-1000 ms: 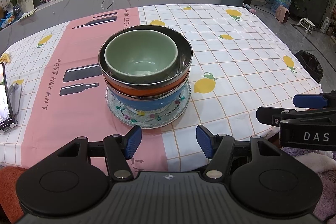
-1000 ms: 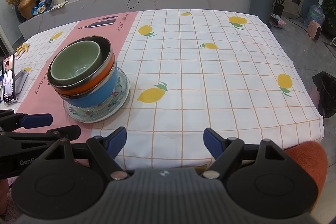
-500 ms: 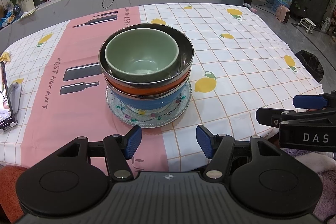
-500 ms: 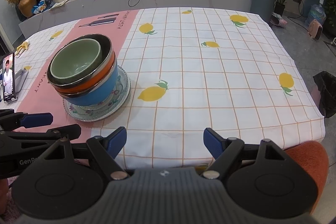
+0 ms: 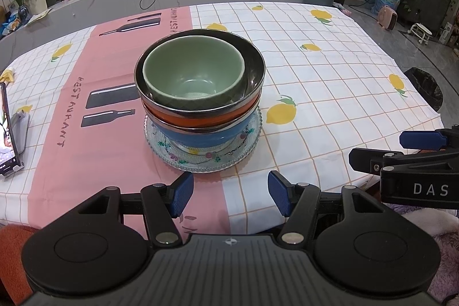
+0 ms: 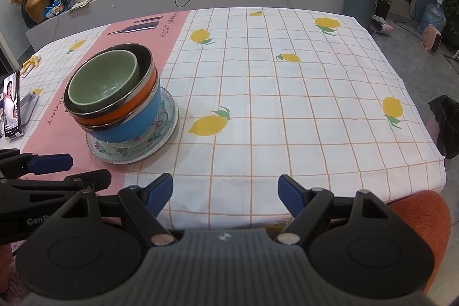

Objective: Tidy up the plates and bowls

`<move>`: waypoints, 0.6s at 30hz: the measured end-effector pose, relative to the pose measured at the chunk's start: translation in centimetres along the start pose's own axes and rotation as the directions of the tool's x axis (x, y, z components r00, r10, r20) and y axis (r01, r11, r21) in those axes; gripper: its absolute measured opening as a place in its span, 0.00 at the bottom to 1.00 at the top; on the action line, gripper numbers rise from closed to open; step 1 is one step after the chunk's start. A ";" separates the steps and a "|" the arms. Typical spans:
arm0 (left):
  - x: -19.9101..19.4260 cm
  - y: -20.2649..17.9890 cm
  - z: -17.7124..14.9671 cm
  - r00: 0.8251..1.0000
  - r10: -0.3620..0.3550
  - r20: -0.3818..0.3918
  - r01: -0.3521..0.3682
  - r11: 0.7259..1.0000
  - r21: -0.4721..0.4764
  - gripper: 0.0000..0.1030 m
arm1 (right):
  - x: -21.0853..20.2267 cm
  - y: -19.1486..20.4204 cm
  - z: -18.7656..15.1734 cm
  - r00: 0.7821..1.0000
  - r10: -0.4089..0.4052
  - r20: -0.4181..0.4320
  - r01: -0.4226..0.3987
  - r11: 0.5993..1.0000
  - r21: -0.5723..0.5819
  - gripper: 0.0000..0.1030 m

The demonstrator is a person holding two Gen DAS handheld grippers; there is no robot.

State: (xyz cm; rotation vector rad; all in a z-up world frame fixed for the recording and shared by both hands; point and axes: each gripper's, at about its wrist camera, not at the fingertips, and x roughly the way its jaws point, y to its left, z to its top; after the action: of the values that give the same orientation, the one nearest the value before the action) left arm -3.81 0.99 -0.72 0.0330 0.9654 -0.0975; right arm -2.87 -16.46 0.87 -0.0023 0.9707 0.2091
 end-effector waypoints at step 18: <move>0.1 -0.1 -0.1 1.000 0.002 -0.006 -0.002 1.000 0.005 0.68 | 0.3 0.1 -0.3 1.000 0.007 -0.011 -0.007 1.000 0.004 0.77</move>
State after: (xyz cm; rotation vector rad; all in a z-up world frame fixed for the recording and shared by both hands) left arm -3.79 0.84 -0.86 0.0390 0.9716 -0.0976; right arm -2.92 -16.34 0.44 0.0037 0.9824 0.2132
